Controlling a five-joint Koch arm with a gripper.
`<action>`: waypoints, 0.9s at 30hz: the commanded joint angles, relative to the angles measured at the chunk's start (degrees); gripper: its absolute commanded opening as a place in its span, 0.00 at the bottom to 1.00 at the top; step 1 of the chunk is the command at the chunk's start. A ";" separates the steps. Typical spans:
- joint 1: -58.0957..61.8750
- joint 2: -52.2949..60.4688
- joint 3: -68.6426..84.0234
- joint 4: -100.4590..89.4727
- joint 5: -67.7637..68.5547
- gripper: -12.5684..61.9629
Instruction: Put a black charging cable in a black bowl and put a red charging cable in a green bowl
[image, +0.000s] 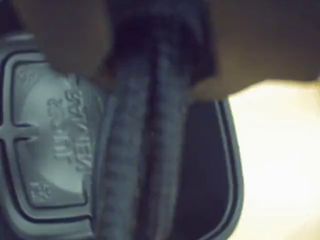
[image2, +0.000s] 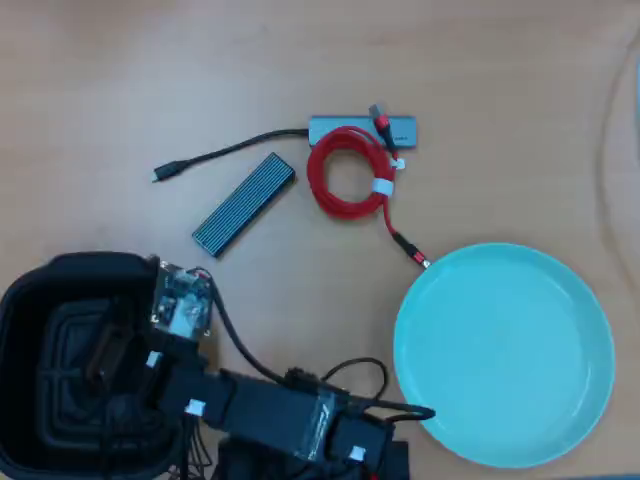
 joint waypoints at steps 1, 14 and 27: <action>-2.55 1.93 -0.79 -8.35 0.26 0.09; -10.72 2.55 4.83 -13.10 0.26 0.09; -11.07 2.64 7.29 -13.18 -18.46 0.10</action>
